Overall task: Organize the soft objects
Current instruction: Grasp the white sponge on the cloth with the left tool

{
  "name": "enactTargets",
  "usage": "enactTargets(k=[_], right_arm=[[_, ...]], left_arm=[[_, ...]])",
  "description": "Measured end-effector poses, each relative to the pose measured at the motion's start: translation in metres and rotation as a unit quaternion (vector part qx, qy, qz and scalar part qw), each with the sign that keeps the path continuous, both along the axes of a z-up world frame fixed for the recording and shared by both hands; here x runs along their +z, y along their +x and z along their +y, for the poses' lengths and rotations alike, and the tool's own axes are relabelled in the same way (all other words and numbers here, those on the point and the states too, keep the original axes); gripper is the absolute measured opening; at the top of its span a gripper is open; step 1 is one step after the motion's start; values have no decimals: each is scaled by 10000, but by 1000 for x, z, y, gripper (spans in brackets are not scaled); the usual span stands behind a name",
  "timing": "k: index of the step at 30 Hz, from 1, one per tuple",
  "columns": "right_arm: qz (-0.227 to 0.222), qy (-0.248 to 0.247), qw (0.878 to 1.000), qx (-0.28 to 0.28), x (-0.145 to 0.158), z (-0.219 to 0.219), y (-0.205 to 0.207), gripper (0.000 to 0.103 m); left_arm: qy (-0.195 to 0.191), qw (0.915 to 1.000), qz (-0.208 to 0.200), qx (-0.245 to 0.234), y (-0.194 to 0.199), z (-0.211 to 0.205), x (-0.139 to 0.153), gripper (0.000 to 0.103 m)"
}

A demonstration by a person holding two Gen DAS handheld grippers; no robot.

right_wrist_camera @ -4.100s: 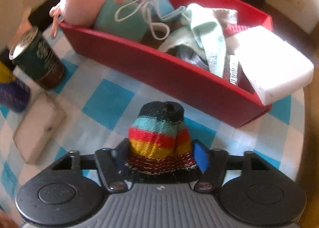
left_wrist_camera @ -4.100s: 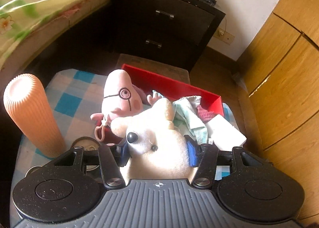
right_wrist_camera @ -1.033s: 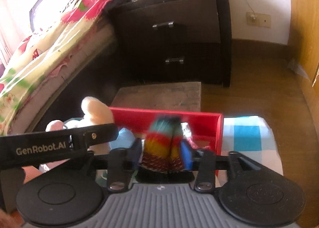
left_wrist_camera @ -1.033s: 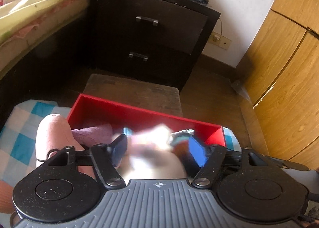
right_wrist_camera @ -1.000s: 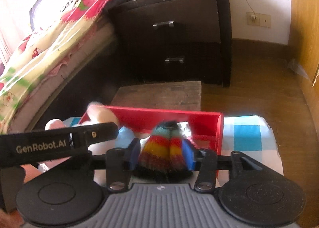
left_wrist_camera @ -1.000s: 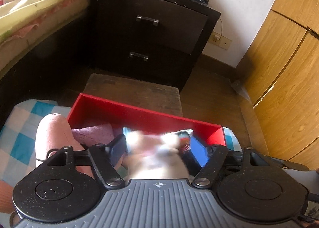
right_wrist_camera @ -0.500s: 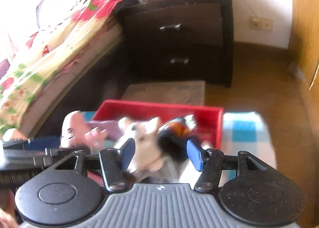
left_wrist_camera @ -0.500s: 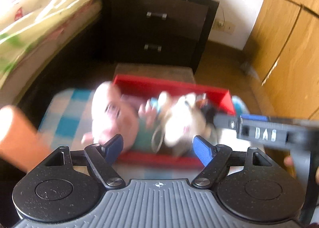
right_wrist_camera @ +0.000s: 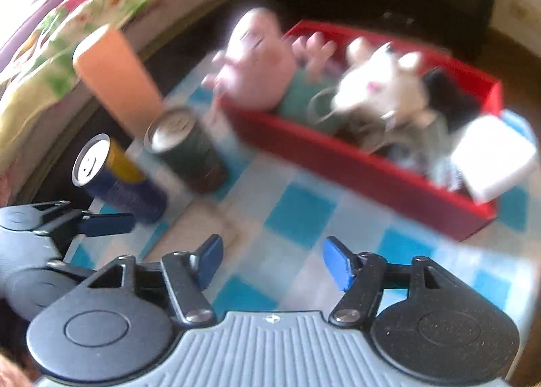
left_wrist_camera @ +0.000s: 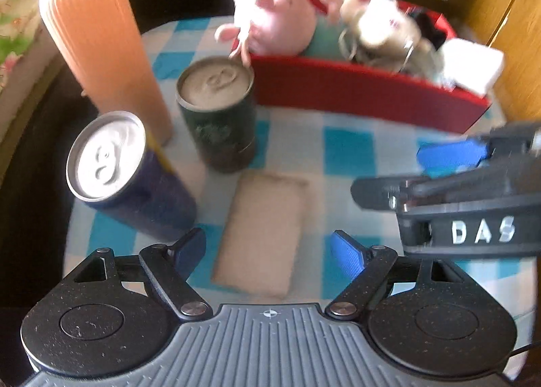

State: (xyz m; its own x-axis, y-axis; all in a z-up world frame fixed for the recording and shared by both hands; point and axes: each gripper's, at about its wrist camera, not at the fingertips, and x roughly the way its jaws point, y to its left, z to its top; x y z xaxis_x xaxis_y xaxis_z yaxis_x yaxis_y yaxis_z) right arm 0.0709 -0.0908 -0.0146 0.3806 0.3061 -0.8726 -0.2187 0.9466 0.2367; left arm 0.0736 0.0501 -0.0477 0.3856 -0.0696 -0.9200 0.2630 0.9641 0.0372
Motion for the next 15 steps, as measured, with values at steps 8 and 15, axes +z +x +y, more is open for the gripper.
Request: enactTargets(k=[8,15], right_arm=[[290,254,9992,-46,-11,27,26,57],[401,-53,9991,139,-25,53,35,58]], left_arm=[[-79,9986,511,-63,1,11,-35,80],[-25,9982,315,-516,-11,10,-44,62]])
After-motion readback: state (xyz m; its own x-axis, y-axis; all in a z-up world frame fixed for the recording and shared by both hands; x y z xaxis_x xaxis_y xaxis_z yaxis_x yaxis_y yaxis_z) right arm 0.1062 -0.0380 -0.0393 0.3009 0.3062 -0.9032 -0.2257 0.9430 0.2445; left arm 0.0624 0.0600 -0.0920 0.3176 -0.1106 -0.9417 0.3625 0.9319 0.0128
